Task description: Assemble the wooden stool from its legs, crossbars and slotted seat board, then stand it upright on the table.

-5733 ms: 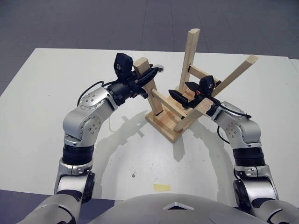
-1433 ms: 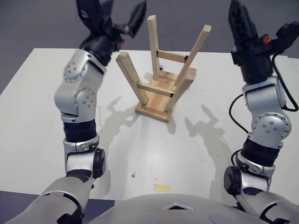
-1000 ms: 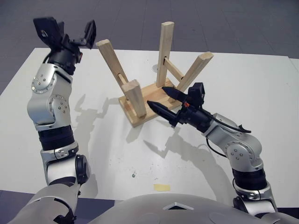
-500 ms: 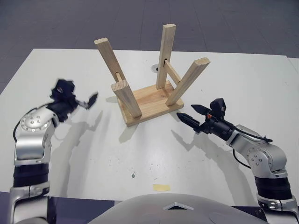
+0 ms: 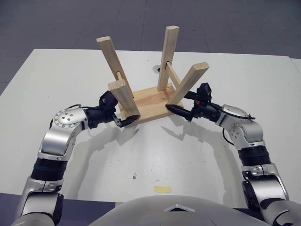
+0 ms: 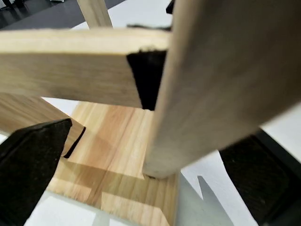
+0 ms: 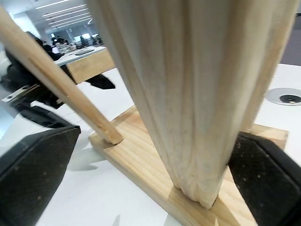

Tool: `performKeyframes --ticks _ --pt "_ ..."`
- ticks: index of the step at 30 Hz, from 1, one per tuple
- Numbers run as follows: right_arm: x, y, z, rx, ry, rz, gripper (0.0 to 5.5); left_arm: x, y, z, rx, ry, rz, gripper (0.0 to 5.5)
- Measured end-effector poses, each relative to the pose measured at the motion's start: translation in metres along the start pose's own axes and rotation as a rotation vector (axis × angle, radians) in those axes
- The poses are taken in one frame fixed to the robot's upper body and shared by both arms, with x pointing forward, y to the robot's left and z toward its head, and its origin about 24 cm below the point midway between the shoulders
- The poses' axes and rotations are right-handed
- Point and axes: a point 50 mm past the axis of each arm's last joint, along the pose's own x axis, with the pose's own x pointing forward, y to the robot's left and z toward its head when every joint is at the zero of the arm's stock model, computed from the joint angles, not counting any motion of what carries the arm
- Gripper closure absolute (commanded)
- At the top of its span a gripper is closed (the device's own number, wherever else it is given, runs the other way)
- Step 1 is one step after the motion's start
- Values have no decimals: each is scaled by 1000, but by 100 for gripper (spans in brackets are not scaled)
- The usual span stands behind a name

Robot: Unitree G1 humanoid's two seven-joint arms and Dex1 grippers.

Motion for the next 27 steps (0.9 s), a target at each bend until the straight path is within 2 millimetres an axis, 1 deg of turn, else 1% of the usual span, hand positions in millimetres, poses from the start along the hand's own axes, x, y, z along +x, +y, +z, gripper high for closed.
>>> performKeyframes --ticks 2,5,8,9,11,13,18,20,23,27 --pt "-10 7 -1 1 36 53 10 -1 5 -4 -1 9 19 12" --pt "-21 22 -8 43 72 109 10 -5 9 -9 6 31 29 12" --pt "-26 41 -13 85 72 150 10 -9 11 -13 20 52 25 12" --pt "-27 45 -14 82 71 147 10 -9 11 -13 19 56 23 12" --pt "-28 45 -13 68 63 102 10 -8 9 -13 14 52 2 12" --pt "-29 40 -11 55 45 36 10 -4 5 -12 9 37 -29 12" --pt "-32 38 -12 52 44 0 10 2 -1 -12 10 36 -101 12" --pt "-35 38 -15 66 47 -10 10 1 -3 -10 20 33 -123 12" --pt "-42 34 -19 82 78 -21 10 -4 -9 -1 36 19 -168 12" --pt "-44 34 -19 86 90 3 10 -10 -19 0 -24 3 -233 12"
